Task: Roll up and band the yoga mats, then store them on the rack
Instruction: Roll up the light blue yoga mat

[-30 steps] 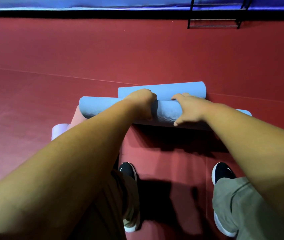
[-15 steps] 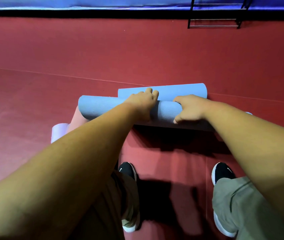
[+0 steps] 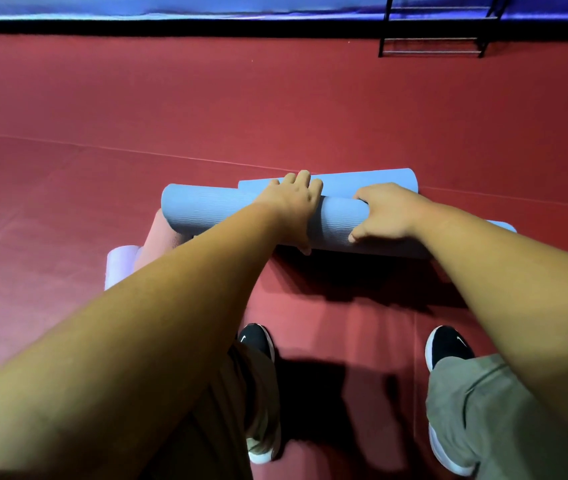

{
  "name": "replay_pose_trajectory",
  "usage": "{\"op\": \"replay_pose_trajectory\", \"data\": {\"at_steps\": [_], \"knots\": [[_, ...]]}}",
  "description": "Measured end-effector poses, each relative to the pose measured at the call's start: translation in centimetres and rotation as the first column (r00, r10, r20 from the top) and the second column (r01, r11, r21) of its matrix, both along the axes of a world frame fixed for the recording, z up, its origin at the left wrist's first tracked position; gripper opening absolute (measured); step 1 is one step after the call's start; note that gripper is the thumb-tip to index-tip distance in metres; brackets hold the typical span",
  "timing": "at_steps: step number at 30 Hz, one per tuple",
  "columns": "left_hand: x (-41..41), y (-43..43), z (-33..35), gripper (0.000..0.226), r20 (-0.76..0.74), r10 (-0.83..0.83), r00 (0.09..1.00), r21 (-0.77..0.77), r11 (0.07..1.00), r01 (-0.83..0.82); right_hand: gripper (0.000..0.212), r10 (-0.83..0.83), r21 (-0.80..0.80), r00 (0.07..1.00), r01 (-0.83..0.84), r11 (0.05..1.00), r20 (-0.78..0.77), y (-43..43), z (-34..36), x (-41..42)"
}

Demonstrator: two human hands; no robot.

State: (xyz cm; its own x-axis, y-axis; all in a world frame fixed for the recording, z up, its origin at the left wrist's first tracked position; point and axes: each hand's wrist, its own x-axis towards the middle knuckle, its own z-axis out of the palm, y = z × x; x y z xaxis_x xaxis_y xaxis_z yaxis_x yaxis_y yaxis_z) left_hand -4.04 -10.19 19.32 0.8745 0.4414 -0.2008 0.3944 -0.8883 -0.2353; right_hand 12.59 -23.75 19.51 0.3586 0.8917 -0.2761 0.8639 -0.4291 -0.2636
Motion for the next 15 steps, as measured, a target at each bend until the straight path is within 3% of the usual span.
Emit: {"op": "replay_pose_trajectory", "data": {"at_steps": [4,7,9,11,15], "knots": [[0.2,0.1,0.3,0.063,0.096,0.026,0.995,-0.118,0.993,-0.014,0.065,0.008,-0.043,1.0,-0.009,0.999,-0.02,0.3,-0.1,0.0],[0.2,0.6,0.6,0.047,0.103,0.067,0.992,-0.23,0.972,-0.041,0.099,0.052,-0.097,0.997,-0.046,0.994,0.06,0.3,-0.3,-0.5],[0.2,0.7,1.0,0.045,0.073,0.1,0.992,-0.286,0.955,-0.075,0.107,0.065,-0.076,0.989,-0.056,0.996,0.133,0.1,-0.4,-0.8],[0.3,0.8,1.0,0.047,0.043,0.108,0.993,-0.309,0.947,-0.09,0.1,0.048,-0.046,0.992,-0.043,0.998,0.121,0.2,-0.5,-0.8],[0.0,0.6,0.4,0.057,0.023,0.048,0.999,-0.174,0.984,-0.044,0.095,-0.007,-0.052,0.999,0.009,0.999,0.037,0.4,-0.4,-0.5]]}}
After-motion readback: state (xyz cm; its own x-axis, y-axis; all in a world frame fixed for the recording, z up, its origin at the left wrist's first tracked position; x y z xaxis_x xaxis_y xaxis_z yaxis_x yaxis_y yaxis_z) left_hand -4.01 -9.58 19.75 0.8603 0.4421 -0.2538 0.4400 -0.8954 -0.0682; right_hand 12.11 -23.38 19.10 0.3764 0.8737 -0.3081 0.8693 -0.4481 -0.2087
